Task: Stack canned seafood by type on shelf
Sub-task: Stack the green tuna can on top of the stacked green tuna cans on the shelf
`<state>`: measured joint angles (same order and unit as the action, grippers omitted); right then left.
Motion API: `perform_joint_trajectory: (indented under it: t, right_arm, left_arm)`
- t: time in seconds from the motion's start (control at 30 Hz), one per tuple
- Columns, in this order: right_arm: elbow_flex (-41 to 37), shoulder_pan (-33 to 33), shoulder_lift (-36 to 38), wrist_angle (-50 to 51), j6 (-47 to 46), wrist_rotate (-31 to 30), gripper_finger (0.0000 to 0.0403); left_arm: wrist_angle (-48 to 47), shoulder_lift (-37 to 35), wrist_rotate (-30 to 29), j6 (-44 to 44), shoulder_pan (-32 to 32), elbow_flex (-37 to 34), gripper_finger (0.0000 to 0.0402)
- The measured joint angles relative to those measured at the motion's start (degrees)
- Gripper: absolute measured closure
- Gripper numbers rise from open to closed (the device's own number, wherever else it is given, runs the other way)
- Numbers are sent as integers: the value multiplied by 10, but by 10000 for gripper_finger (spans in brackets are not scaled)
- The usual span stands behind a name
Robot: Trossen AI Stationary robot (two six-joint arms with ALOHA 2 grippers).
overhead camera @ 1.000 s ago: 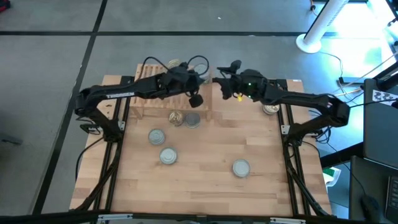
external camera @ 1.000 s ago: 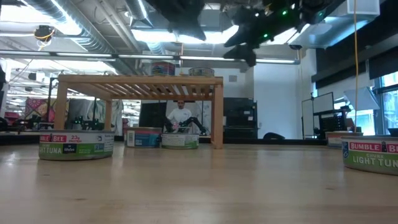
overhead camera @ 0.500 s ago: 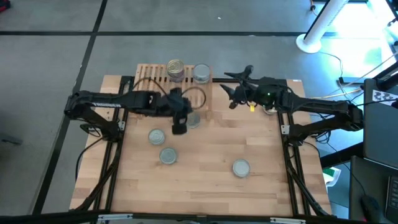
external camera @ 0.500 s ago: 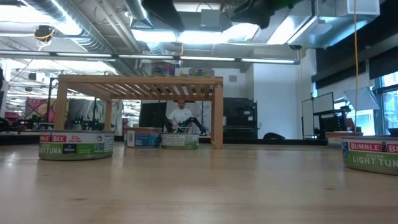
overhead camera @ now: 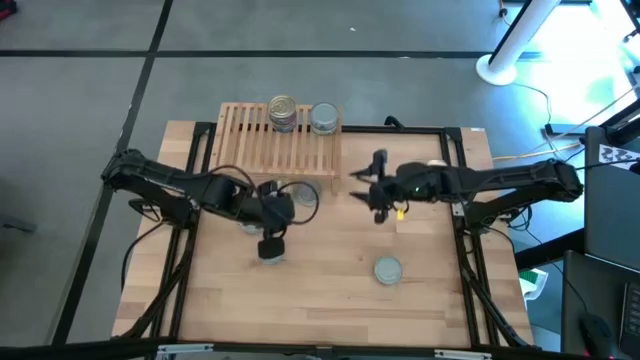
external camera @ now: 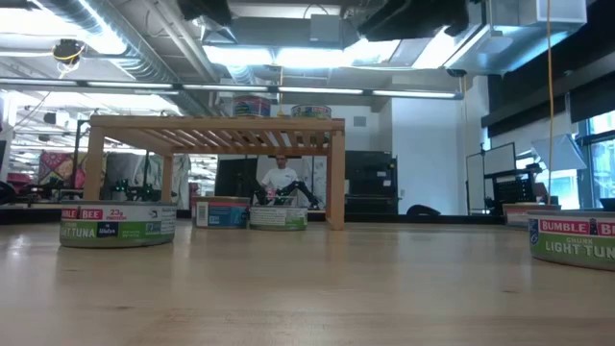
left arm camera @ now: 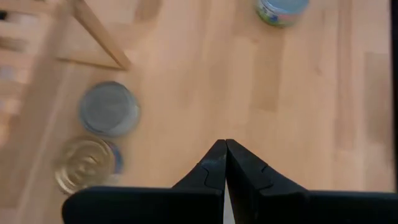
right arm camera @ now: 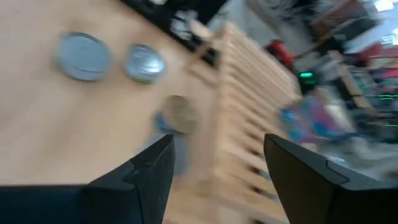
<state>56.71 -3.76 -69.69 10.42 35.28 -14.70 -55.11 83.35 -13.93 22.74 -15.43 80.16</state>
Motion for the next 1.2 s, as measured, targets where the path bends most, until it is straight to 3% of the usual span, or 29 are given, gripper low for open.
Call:
perform_joint_trajectory:
  t: [0.2,0.4,0.67,0.93,1.2]
  right_arm:
    - [0,-32,-41,19,-50,63,159]
    - [0,-50,-97,15,-55,68,159]
    - [0,-53,-167,-5,-55,68,159]
    - [0,-53,-222,-26,-82,125,159]
    - [0,-53,-268,-94,-83,158,159]
  left_arm:
    - [-1,0,6,85,-48,0,379]
    - [-3,5,6,207,-95,0,321]
    - [-33,51,5,186,-151,0,277]
    - [-30,149,3,119,-187,0,289]
    - [-30,238,2,162,-191,-1,299]
